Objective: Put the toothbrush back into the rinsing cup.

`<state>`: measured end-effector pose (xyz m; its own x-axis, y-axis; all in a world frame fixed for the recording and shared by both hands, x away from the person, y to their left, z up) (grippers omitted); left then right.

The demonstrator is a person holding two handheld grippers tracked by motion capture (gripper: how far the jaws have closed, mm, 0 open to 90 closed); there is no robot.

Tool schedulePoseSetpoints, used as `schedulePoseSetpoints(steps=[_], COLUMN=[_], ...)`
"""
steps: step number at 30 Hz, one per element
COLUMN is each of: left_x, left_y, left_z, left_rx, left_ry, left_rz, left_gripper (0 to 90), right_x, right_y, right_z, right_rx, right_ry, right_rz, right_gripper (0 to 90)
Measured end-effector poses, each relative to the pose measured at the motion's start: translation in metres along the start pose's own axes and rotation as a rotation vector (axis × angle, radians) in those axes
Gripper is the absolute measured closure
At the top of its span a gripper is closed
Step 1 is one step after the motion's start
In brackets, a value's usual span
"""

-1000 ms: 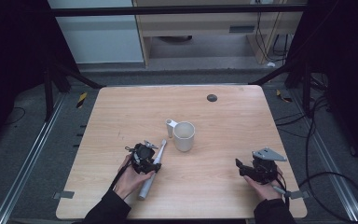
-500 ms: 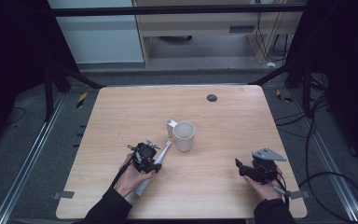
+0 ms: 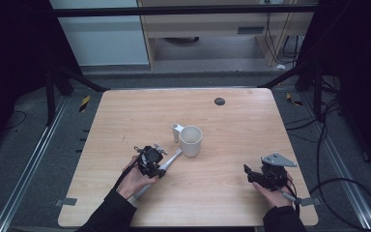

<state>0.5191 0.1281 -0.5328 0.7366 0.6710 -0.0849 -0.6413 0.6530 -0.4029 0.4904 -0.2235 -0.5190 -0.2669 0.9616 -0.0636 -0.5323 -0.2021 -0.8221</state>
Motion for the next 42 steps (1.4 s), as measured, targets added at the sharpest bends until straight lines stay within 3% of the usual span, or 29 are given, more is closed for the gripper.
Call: schedulePoseSetpoints(steps=[3, 10, 18, 23, 26, 27, 28, 29, 30, 34, 38, 39, 40, 42], left_x=[-0.001, -0.002, 0.001, 0.002, 0.002, 0.002, 0.003, 0.003, 0.003, 0.003, 0.003, 0.003, 0.003, 0.004], left_y=[0.0, 0.0, -0.001, -0.004, -0.008, -0.008, -0.01, -0.01, -0.012, -0.015, -0.022, -0.022, -0.024, -0.025], left_z=[0.005, 0.017, 0.044, 0.064, 0.078, 0.078, 0.085, 0.085, 0.09, 0.096, 0.103, 0.103, 0.106, 0.108], left_rx=[-0.008, -0.039, -0.118, -0.183, -0.254, -0.254, -0.294, -0.294, -0.331, -0.383, -0.466, -0.466, -0.499, -0.515], left_ry=[-0.002, 0.002, 0.008, 0.002, -0.007, -0.007, -0.017, -0.017, -0.03, -0.051, -0.089, -0.089, -0.104, -0.11], left_rz=[-0.021, -0.026, -0.021, -0.02, -0.012, -0.012, -0.011, -0.011, -0.011, -0.005, -0.001, -0.001, -0.003, 0.001], left_gripper=[66.5, 66.7, 66.8, 66.7, 66.7, 66.7, 66.7, 66.7, 66.7, 66.7, 66.7, 66.7, 66.8, 66.7], right_x=[0.0, -0.001, 0.0, 0.0, 0.0, 0.0, -0.001, -0.001, -0.001, 0.0, 0.0, 0.0, 0.0, 0.0], right_y=[0.0, 0.0, 0.0, 0.0, 0.0, 0.0, 0.0, 0.0, 0.0, -0.001, -0.001, -0.001, -0.001, -0.001], right_z=[0.0, 0.001, 0.001, 0.001, 0.001, 0.001, 0.001, 0.001, 0.001, 0.001, 0.001, 0.001, 0.001, 0.001], right_rx=[-0.001, -0.002, -0.003, -0.004, -0.005, -0.006, -0.007, -0.007, -0.011, -0.015, -0.018, -0.018, -0.019, -0.019], right_ry=[0.001, 0.002, 0.002, 0.002, 0.002, 0.002, 0.003, 0.003, 0.004, 0.004, 0.005, 0.005, 0.005, 0.005], right_rz=[0.002, 0.0, 0.0, 0.001, 0.0, 0.0, 0.001, 0.001, 0.001, 0.005, 0.006, 0.006, 0.005, 0.006], right_gripper=[27.1, 27.2, 27.2, 27.3, 27.3, 27.3, 27.3, 27.3, 27.5, 27.6, 27.7, 27.7, 27.7, 27.7])
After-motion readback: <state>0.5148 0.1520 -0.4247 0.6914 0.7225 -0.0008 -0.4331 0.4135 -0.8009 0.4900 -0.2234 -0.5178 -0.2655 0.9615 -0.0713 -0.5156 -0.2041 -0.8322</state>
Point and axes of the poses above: each handheld gripper's, and its own axes: z roughly backward along the jaws, y roughly out of its underside, x roughly to its left, the point moved 7 cm from there along -z, roughly forward along the jaws, and after that the axes turned 6 degrees about y, right-handed, at the moved point
